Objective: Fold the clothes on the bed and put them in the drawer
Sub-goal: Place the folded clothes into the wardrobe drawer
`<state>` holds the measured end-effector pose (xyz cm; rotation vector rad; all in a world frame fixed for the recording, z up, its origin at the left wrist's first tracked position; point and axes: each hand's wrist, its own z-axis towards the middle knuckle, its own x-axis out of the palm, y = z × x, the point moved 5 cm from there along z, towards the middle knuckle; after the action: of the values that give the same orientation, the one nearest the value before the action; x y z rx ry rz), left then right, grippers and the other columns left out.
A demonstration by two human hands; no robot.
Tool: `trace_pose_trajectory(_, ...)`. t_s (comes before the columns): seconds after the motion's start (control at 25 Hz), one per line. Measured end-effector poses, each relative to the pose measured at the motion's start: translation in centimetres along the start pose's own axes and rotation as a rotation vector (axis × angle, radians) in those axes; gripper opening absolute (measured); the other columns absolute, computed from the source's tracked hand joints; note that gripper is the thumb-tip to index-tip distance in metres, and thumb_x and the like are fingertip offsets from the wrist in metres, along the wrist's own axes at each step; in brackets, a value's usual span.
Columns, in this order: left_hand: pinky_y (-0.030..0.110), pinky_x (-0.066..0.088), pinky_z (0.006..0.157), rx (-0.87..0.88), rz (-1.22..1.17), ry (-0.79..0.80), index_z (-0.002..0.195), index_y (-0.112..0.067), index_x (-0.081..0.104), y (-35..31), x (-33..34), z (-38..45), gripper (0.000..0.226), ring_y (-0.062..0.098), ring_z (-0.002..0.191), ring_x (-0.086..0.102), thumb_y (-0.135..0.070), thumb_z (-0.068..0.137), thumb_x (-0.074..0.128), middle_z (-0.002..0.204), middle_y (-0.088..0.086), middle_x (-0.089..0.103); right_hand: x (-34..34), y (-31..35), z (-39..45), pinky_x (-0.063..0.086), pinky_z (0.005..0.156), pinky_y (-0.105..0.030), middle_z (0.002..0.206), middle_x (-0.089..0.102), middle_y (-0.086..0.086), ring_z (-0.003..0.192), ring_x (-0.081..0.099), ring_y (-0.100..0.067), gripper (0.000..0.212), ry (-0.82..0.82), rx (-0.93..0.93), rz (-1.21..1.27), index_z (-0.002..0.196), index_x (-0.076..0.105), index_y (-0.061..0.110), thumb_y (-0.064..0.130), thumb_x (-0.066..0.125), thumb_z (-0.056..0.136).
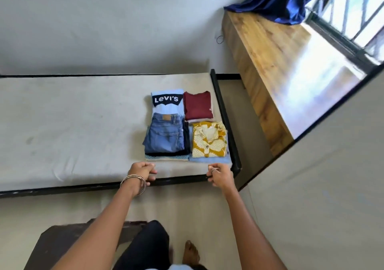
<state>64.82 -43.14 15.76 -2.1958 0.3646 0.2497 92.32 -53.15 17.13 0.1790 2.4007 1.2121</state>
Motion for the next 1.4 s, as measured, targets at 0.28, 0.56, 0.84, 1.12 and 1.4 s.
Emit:
trace_pose_trajectory(0.28,0.038,0.053,0.083,-0.11,0.059,-0.084,0.085,-0.022,0.066,-2.9,-1.0,15.5,0.019,0.026,0.082,0.065,-0.04,0.089,0.064,0.1,0.011,0.072,7.3,3.2,15.9,0.047,0.06,-0.027,0.073,0.06,-0.003,0.063,0.053,-0.014,0.025,0.212,0.143,-0.094,0.086,0.065,0.007,0.029,0.059,0.098)
trace_pose_trajectory(0.56,0.04,0.036,0.11,-0.289,0.156,-0.048,0.146,-0.011,0.035,-3.6,1.5,36.7,0.077,0.028,0.132,0.045,-0.05,0.086,0.065,0.148,0.011,0.042,16.7,2.6,35.0,0.045,0.105,-0.045,0.14,0.052,-0.011,0.13,0.05,-0.031,0.106,0.142,0.254,-0.197,0.143,0.042,0.007,0.083,0.059,0.071)
trace_pose_trajectory(0.84,0.046,0.048,0.1,-0.408,0.068,0.111,0.143,-0.026,0.031,3.7,5.3,49.2,0.125,0.023,0.114,0.061,-0.078,0.04,0.08,0.132,0.002,0.059,20.8,-1.9,44.1,0.044,0.107,-0.032,0.135,0.058,0.006,0.123,0.055,-0.011,0.088,0.161,0.38,0.082,0.143,0.046,0.02,0.059,0.079,0.07)
trace_pose_trajectory(1.12,0.045,0.053,0.093,-0.41,-0.035,0.108,0.106,-0.016,0.061,3.1,5.7,49.9,0.081,0.026,0.1,0.067,-0.067,0.046,0.083,0.106,0.007,0.071,21.6,-2.9,44.7,0.054,0.084,-0.021,0.118,0.066,0.01,0.099,0.067,-0.003,0.068,0.173,0.454,0.243,0.132,0.053,0.021,0.052,0.075,0.076)
trace_pose_trajectory(1.4,0.052,0.05,0.097,-0.495,-0.108,0.192,0.105,-0.006,0.071,4.5,2.8,49.7,0.093,0.034,0.1,0.068,-0.071,0.039,0.084,0.104,0.016,0.072,24.0,-2.9,42.6,0.046,0.106,-0.045,0.123,0.068,-0.005,0.114,0.065,-0.018,0.09,0.267,0.508,0.211,0.133,0.058,0.016,0.075,0.07,0.066)
